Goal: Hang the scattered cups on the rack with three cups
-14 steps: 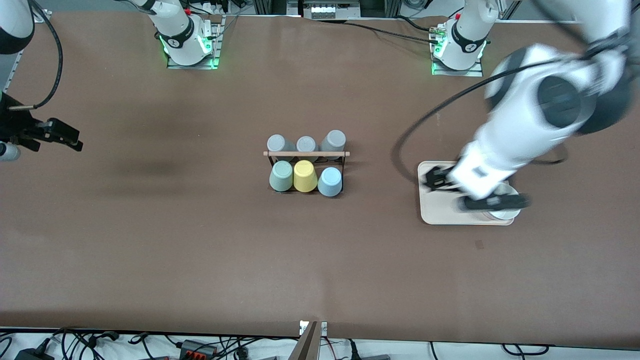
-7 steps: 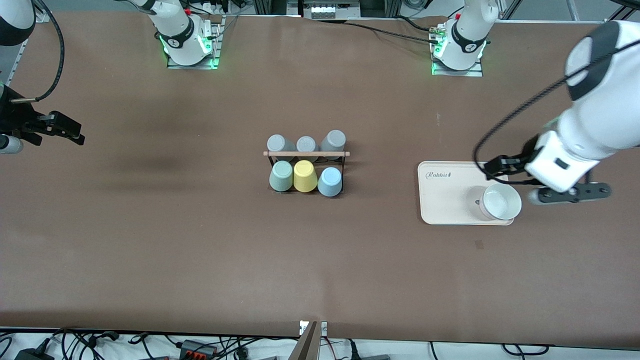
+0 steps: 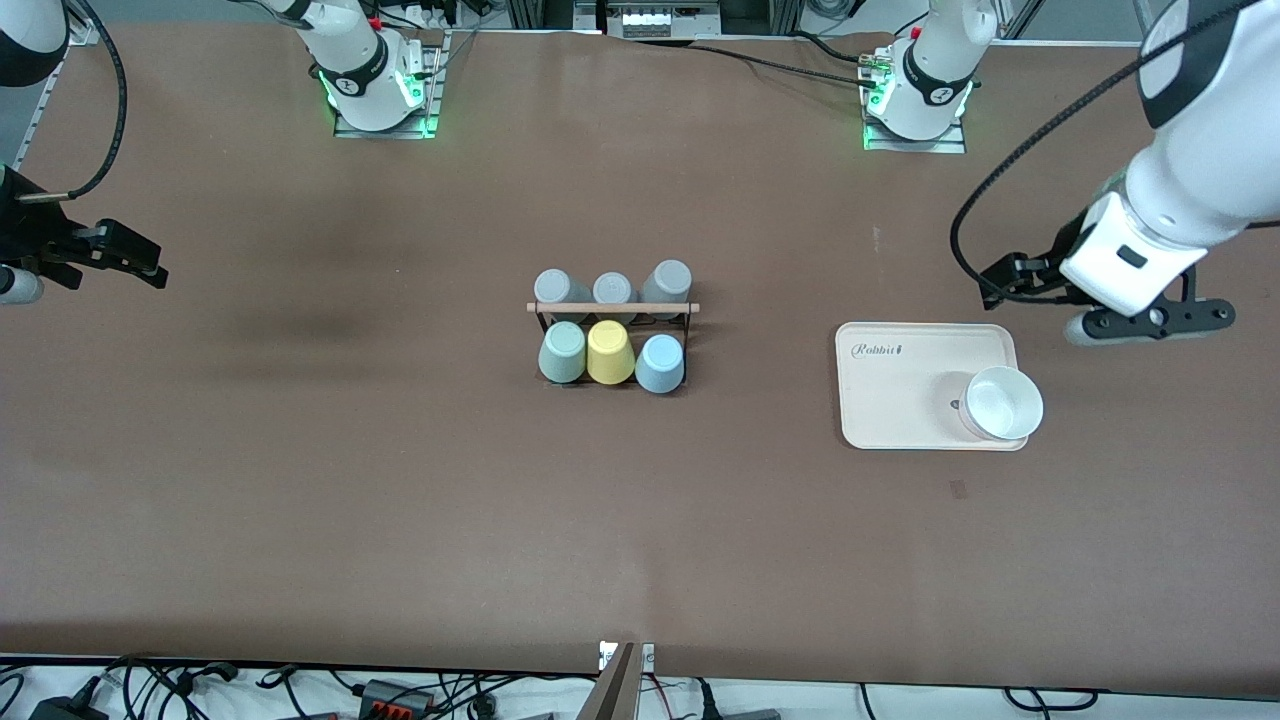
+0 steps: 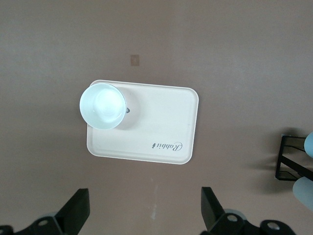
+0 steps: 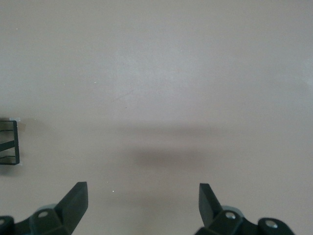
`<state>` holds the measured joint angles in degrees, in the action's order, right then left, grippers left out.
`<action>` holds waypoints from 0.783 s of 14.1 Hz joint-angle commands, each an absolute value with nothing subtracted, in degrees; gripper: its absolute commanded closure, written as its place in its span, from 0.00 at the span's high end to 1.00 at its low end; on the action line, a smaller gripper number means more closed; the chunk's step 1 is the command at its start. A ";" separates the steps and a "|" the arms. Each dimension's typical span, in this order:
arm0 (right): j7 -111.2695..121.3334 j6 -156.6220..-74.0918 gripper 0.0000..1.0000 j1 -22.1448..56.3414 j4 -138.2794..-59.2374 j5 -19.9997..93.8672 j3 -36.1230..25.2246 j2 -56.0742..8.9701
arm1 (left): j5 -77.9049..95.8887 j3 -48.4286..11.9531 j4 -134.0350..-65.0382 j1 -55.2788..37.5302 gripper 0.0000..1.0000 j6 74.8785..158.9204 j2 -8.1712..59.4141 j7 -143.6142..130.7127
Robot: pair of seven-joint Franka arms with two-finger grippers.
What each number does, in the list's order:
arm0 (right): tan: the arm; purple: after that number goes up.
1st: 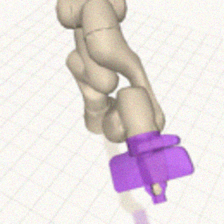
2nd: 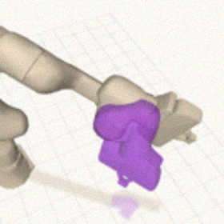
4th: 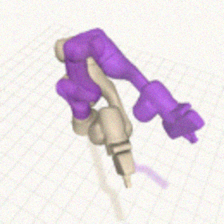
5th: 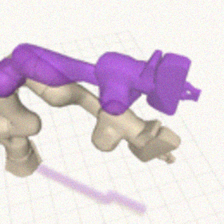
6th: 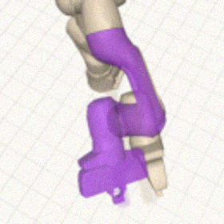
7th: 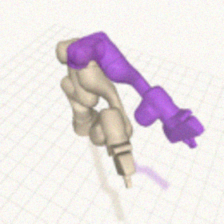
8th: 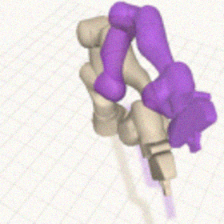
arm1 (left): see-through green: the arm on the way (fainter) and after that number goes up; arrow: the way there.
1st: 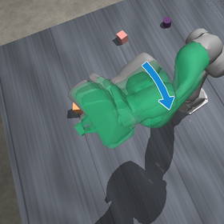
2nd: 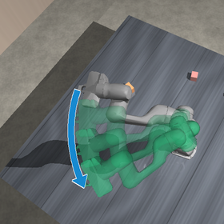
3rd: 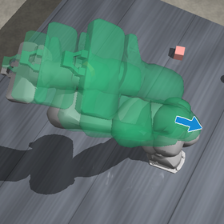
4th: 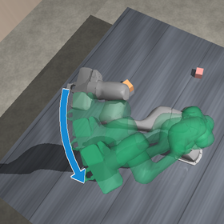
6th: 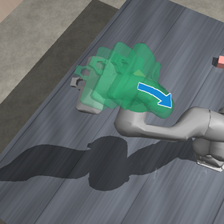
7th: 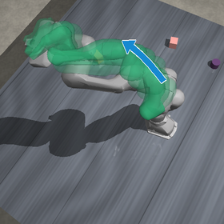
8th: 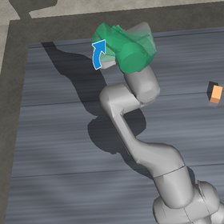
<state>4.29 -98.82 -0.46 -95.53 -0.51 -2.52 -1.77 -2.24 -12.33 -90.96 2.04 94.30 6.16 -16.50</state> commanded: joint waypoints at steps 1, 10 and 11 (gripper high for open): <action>4.13 -98.35 1.00 -0.09 -95.89 -0.44 -2.72 -0.70 | -1.85 -11.95 -94.57 2.02 1.00 96.50 3.52 -15.56; 3.78 -97.65 1.00 -0.44 -95.89 0.09 -2.90 -0.70 | -1.32 -12.48 -93.78 2.11 1.00 94.22 2.99 -16.26; 3.87 -97.04 1.00 -0.35 -95.80 0.09 -2.81 -0.70 | -1.32 -12.57 -93.78 2.11 1.00 94.22 2.99 -16.26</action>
